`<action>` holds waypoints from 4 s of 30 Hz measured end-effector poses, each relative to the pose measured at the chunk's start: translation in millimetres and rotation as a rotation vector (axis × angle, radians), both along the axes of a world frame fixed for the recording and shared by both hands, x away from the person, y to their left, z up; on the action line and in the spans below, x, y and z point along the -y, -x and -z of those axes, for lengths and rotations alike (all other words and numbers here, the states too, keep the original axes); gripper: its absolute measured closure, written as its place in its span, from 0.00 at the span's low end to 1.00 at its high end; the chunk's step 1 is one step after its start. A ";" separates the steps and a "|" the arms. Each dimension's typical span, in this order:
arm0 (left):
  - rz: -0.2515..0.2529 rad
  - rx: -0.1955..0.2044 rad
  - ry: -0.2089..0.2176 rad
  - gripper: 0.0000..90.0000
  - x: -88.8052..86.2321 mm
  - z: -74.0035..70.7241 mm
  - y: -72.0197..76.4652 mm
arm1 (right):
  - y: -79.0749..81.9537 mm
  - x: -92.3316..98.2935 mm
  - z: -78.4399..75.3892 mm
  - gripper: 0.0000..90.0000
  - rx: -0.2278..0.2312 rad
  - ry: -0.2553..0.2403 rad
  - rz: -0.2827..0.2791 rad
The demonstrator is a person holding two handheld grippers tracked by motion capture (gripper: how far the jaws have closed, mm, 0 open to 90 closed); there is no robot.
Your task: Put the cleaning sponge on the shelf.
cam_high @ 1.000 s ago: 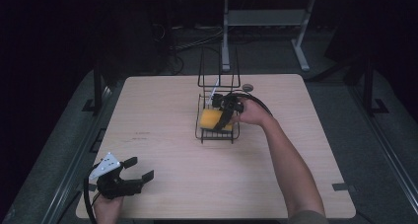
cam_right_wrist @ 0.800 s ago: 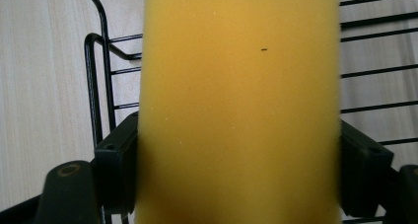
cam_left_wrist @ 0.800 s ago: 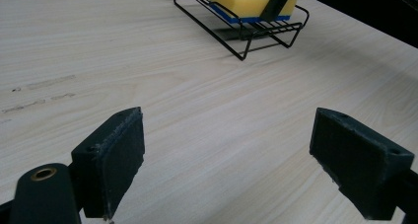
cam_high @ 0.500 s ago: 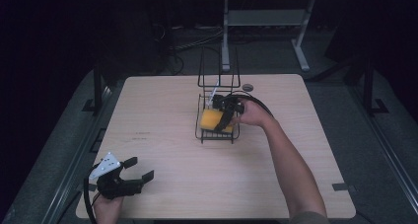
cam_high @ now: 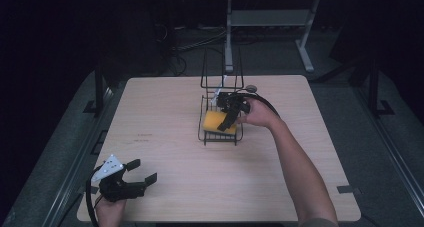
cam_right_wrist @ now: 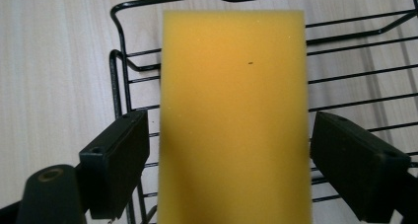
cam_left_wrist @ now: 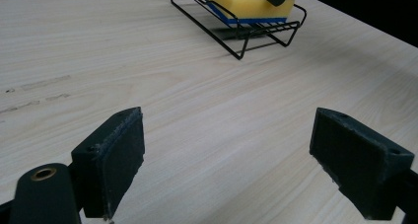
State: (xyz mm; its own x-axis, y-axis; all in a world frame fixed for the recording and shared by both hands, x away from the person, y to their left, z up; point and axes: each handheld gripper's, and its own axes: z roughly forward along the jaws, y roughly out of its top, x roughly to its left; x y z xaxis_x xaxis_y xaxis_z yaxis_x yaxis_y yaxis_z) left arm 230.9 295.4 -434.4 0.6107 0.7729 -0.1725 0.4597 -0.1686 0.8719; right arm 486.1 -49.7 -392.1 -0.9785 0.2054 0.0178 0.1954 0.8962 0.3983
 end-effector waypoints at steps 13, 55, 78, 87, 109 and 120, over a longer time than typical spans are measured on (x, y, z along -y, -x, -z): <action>0.004 -0.001 0.002 0.14 1.4 0.3 -0.5 | 7.6 8.9 -4.6 0.17 0.005 -0.040 0.020; 0.011 -0.003 0.021 0.14 2.0 -0.5 -0.1 | 47.9 4.1 -17.9 0.16 0.031 -0.060 -0.040; 0.010 -0.001 0.023 0.14 3.1 -0.8 0.4 | 63.4 5.1 -10.9 0.16 0.010 -0.052 -0.049; 0.007 -0.001 0.029 0.14 2.8 -0.9 0.0 | 70.1 3.8 -5.8 0.16 0.003 -0.048 -0.056; 0.012 0.002 0.022 0.14 4.9 -1.1 1.0 | 103.9 25.2 -1.2 0.16 0.023 -0.071 -0.056; 0.010 0.002 0.018 0.14 5.0 -1.1 1.3 | 120.1 35.9 3.1 0.16 0.034 -0.070 -0.058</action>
State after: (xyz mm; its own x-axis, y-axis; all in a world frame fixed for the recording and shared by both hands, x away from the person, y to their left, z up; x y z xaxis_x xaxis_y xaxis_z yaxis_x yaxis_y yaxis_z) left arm 229.6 290.4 -433.3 0.6188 0.7635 -0.1849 0.4560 -0.1574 0.8759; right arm 366.0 -85.5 -395.3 -0.9890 0.1477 -0.0038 0.1290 0.8755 0.4656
